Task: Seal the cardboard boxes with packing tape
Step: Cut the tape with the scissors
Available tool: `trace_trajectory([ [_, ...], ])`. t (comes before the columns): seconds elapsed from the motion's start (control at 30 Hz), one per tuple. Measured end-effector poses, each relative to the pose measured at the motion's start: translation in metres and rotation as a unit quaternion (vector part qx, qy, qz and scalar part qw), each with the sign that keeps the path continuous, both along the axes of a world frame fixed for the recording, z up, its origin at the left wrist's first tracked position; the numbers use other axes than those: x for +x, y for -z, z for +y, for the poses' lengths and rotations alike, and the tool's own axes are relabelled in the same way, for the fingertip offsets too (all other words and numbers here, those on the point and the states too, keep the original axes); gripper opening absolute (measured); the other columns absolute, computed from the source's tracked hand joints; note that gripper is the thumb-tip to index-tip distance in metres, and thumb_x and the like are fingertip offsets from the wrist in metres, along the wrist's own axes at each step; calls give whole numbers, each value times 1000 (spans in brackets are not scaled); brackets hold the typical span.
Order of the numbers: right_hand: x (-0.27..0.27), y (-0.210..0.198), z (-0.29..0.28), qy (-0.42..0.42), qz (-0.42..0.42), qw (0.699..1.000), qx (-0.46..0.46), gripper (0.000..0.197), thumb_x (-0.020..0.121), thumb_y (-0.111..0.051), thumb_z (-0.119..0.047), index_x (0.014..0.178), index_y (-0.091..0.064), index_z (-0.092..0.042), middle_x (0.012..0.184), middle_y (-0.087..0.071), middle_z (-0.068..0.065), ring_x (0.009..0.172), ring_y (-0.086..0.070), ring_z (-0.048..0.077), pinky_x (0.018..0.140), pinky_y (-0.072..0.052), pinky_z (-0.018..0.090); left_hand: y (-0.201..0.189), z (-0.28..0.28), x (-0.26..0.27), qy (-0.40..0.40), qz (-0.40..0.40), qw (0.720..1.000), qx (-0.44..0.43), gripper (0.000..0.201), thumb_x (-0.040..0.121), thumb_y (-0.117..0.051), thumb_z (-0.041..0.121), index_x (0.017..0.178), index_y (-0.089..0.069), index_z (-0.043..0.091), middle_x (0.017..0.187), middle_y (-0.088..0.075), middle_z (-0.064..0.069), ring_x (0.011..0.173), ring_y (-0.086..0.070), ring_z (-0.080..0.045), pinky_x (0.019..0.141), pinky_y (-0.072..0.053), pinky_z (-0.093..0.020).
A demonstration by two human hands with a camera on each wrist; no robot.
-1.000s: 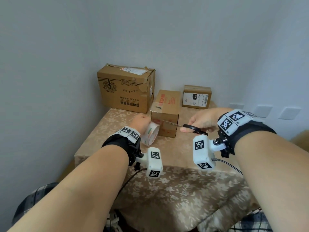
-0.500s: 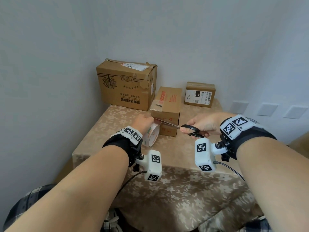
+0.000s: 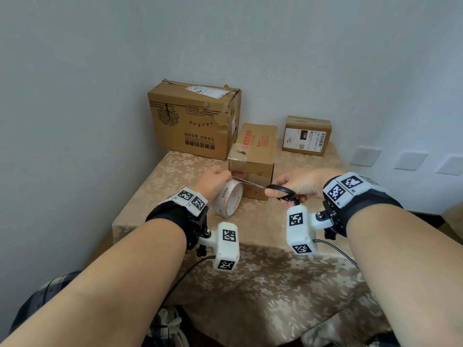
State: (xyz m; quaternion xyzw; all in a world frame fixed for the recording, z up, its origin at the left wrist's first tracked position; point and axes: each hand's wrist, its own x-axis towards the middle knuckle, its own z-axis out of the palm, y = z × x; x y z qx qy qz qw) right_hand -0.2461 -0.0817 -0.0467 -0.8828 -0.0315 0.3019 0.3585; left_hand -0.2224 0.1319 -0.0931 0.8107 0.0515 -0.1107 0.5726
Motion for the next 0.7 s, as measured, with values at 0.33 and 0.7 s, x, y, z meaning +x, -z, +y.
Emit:
trace_trajectory([
  [0.33, 1, 9, -4, 49, -20, 996, 70, 34, 74, -75, -36, 98, -63, -15, 63, -52, 3, 48, -43, 9, 52, -33, 20, -3, 1, 5, -36, 34, 999, -2, 20, 87, -51, 30, 82, -59, 12, 81, -62, -10, 61, -50, -21, 60, -38, -26],
  [0.7, -5, 19, 1, 53, -23, 993, 103, 24, 84, -69, -27, 101, -61, -12, 62, -51, 0, 41, -44, 4, 46, -29, 17, -7, 4, 4, -58, 20, 996, 69, 24, 82, -57, 21, 61, -49, 13, 62, -52, -6, 63, -47, -22, 58, -35, -27],
])
